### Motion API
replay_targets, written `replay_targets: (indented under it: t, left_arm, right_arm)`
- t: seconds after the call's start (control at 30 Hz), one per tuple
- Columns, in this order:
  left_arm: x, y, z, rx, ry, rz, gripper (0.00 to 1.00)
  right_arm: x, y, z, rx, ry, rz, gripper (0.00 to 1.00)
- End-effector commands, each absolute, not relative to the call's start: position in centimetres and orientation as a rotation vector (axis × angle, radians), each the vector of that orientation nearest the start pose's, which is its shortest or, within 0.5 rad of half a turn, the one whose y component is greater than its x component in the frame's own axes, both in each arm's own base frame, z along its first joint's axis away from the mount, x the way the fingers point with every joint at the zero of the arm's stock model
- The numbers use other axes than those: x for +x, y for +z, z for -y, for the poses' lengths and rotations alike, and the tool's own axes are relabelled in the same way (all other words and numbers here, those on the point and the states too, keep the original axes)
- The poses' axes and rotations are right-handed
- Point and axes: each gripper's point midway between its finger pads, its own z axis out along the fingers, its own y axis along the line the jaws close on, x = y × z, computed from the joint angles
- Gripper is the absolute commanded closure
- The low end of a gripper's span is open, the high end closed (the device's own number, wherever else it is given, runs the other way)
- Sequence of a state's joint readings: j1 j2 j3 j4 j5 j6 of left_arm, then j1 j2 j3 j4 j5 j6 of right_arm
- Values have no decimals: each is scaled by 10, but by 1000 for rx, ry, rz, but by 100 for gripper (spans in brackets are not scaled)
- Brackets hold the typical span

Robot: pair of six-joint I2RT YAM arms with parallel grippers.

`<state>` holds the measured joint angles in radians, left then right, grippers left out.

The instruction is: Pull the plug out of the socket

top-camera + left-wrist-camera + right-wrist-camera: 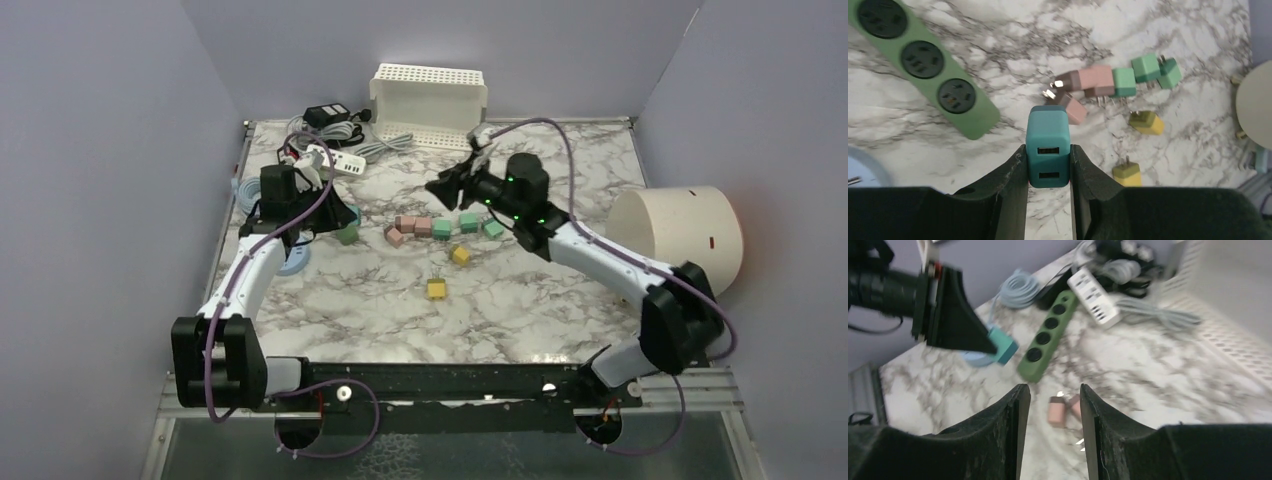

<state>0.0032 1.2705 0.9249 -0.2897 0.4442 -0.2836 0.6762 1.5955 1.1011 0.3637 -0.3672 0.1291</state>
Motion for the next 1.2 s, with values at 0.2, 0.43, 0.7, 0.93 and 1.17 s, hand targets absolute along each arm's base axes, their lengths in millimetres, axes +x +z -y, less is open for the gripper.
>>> replay_targets:
  t: [0.2, 0.43, 0.7, 0.93, 1.17]
  left_arm:
    - [278, 113, 208, 157, -1210, -2325, 100]
    - [256, 81, 240, 215, -1318, -2397, 100]
    - [232, 39, 251, 237, -1299, -2572, 94]
    - [248, 28, 232, 242, -1023, -2625, 41]
    - [281, 56, 202, 278, -704, -2565, 15]
  right_arm:
    - [345, 228, -261, -426, 682, -1767, 50]
    - [323, 185, -260, -422, 742, -1898, 42]
    - [319, 165, -249, -436, 676, -1961, 33]
    - [324, 157, -243, -416, 618, -1999, 16]
    - [332, 168, -241, -411, 592, -1976, 0]
